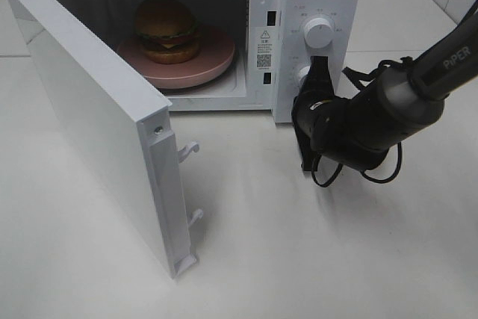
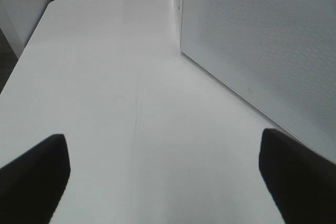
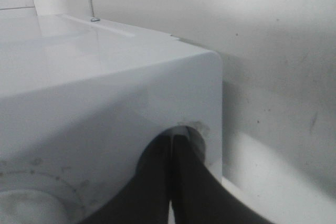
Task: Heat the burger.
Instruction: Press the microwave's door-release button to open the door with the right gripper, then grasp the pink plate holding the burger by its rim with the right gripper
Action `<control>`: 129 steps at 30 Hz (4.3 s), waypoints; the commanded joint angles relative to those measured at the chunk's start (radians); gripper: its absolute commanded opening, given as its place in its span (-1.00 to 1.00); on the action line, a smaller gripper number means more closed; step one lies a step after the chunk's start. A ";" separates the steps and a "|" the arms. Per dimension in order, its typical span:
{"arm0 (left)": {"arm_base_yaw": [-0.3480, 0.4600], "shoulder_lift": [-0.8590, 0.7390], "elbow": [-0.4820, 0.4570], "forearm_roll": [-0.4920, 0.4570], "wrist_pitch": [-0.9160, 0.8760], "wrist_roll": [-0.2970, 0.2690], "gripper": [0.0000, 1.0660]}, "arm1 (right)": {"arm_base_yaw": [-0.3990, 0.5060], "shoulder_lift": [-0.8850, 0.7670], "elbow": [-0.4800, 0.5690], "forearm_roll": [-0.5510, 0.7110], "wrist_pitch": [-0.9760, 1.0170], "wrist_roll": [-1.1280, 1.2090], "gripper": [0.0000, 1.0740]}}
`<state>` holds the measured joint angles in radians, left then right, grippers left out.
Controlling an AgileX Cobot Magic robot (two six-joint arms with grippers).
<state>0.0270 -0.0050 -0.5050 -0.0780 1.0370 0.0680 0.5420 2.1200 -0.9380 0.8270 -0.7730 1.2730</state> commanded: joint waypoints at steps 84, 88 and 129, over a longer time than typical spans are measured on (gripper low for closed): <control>0.002 -0.018 0.000 -0.003 -0.004 0.003 0.68 | -0.015 -0.574 -0.026 -0.645 1.412 -2.163 0.44; 0.002 -0.018 0.000 -0.003 -0.004 0.003 0.68 | -0.012 -0.574 -0.026 -0.739 1.328 -2.264 0.70; 0.002 -0.018 0.000 -0.003 -0.004 0.003 0.68 | 0.084 -0.295 -0.347 -1.074 1.198 -2.321 0.58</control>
<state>0.0270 -0.0050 -0.5050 -0.0780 1.0370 0.0680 0.6210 1.8210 -1.2740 -0.2370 0.4310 -1.0430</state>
